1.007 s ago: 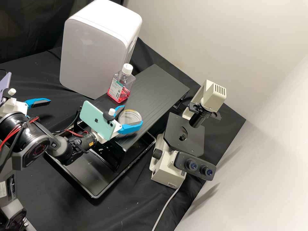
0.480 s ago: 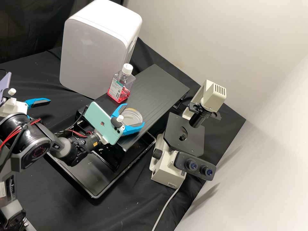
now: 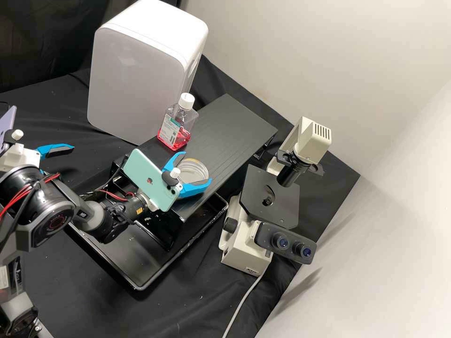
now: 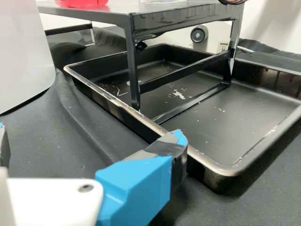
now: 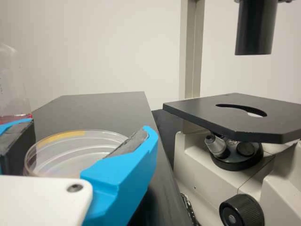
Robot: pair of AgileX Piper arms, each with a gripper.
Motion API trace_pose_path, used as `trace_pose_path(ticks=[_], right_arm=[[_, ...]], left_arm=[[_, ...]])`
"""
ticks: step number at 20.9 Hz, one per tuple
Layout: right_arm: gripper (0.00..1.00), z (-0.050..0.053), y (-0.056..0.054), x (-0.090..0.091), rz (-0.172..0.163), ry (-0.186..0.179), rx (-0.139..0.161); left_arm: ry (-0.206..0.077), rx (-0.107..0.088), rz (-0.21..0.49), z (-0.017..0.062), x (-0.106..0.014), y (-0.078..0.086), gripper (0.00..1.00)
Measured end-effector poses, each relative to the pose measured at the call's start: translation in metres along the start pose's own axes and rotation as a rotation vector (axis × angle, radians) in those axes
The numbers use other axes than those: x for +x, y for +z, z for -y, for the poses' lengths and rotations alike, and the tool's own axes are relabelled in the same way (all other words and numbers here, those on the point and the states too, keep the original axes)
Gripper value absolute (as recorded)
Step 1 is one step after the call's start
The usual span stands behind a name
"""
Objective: Place the lid on the petri dish
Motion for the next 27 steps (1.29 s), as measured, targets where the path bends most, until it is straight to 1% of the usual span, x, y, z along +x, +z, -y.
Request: trace_pose_path(ticks=[1,2,3,6,7,8,12,14,16,19,22,27], right_arm=[[0.00,-0.0005,0.0004,0.0000,0.005,0.005,-0.022],[0.00,0.0000,0.0002,0.0000,0.005,0.003,-0.051],[0.00,0.0007,-0.0001,0.0000,0.005,-0.001,-0.071],[0.00,0.0011,-0.0005,0.0000,0.007,0.002,-0.083],[0.00,0.0011,-0.0005,0.0000,0.007,0.002,-0.083],[1.00,0.0011,-0.0005,0.0000,0.007,0.002,-0.085],[1.00,0.0016,-0.0009,0.0000,0.009,0.003,-0.100],[1.00,0.0030,-0.0015,0.0000,0.015,0.002,-0.099],[1.00,0.0034,-0.0009,0.0000,0.022,-0.003,-0.104],[1.00,0.0053,0.0001,-0.0001,0.040,-0.015,-0.097],[1.00,0.0058,-0.0003,-0.0001,0.041,-0.014,-0.094],[1.00,0.0058,-0.0003,-0.0001,0.041,-0.015,-0.097]], left_arm=[[0.000,-0.001,-0.001,0.0000,0.0000,-0.0001,1.00],[0.001,-0.002,-0.006,-0.0001,0.0000,-0.0005,1.00],[0.002,-0.004,-0.009,-0.0002,0.0000,-0.0009,1.00],[0.002,-0.005,-0.011,-0.0002,0.0000,-0.0010,1.00],[0.002,-0.005,-0.011,-0.0002,0.0000,-0.0010,1.00],[0.002,-0.005,-0.011,-0.0002,0.0000,-0.0010,1.00],[0.002,-0.005,-0.010,-0.0001,0.0000,-0.0007,1.00],[0.002,-0.004,-0.008,0.0000,-0.0001,-0.0002,1.00],[0.002,-0.004,-0.008,0.0000,-0.0001,-0.0002,1.00],[0.002,-0.004,-0.008,0.0000,-0.0001,-0.0002,1.00],[0.002,-0.004,-0.008,0.0000,-0.0001,-0.0002,1.00],[0.002,-0.004,-0.008,0.0000,-0.0001,-0.0002,1.00]])
